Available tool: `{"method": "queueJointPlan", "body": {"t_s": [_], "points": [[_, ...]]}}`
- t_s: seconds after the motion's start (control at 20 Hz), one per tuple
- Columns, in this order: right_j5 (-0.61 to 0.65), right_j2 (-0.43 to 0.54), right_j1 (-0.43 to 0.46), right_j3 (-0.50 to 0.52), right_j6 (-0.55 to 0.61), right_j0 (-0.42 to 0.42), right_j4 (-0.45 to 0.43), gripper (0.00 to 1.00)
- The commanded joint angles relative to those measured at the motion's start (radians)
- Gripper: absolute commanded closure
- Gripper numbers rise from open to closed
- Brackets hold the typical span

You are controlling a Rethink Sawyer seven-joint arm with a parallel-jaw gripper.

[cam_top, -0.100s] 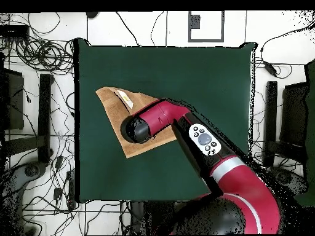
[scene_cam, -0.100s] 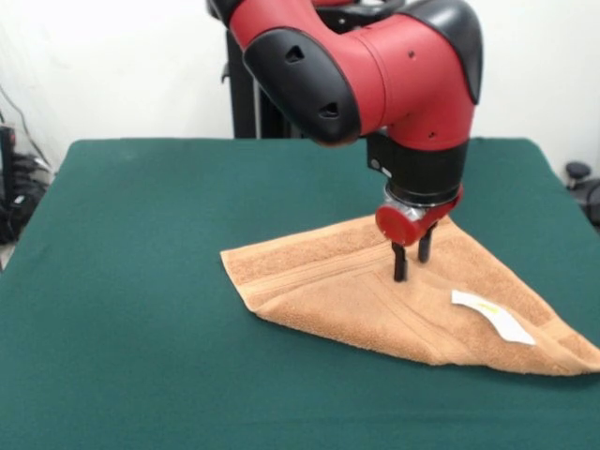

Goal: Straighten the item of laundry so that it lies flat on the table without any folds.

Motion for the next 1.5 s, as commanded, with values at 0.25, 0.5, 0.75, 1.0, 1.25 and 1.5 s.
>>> {"method": "queueJointPlan", "body": {"t_s": [0.25, 0.5, 0.75, 1.0, 1.25, 1.5], "points": [[-0.109, 0.015, 0.036, -0.020, -0.186, -0.004, -0.082, 1.00], [-0.098, 0.018, 0.038, -0.027, -0.220, 0.004, -0.094, 1.00], [-0.042, 0.037, 0.021, -0.052, -0.263, 0.005, -0.061, 1.00], [0.059, 0.060, -0.026, -0.114, -0.291, 0.016, 0.003, 1.00], [0.083, 0.074, -0.013, -0.192, -0.330, 0.019, 0.014, 1.00], [0.044, 0.071, 0.025, -0.261, -0.361, 0.032, -0.028, 1.00]]}}
